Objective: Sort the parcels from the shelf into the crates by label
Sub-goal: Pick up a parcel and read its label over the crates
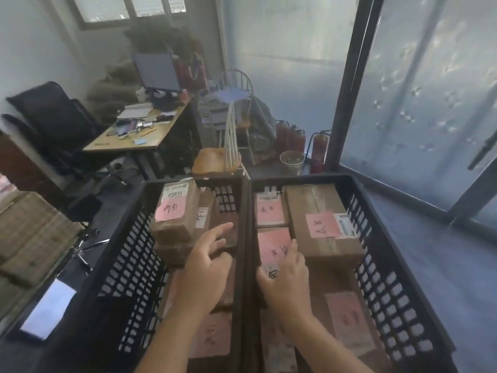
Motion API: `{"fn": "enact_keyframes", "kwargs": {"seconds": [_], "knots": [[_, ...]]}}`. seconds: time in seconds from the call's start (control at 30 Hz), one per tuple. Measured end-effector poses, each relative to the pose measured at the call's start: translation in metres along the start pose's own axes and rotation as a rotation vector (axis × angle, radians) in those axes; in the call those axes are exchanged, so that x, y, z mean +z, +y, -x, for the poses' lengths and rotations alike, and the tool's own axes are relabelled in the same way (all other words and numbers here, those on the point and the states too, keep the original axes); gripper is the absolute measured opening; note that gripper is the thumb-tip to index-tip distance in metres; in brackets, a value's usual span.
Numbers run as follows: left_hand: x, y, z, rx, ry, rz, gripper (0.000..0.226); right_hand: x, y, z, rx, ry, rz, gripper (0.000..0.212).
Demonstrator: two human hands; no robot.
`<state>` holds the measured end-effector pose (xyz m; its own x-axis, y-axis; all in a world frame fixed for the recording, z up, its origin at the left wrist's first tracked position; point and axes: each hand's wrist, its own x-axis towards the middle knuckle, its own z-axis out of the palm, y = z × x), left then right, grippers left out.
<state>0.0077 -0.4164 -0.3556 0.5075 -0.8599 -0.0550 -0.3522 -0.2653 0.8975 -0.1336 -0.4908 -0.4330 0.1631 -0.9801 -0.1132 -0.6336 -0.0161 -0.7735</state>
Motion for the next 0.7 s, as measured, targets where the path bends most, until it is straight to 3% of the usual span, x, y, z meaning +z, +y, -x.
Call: {"fn": "enact_keyframes", "kwargs": {"seconds": [0.4,0.7], "knots": [[0.012,-0.034,-0.066,0.094,-0.216,-0.055,0.063,0.048,0.019,-0.034,0.053,0.016,0.168,0.088],[-0.020,-0.032,-0.084,0.307,-0.341,-0.179,0.068,0.015,0.001,-0.020,0.002,0.075,0.141,0.093]]}}
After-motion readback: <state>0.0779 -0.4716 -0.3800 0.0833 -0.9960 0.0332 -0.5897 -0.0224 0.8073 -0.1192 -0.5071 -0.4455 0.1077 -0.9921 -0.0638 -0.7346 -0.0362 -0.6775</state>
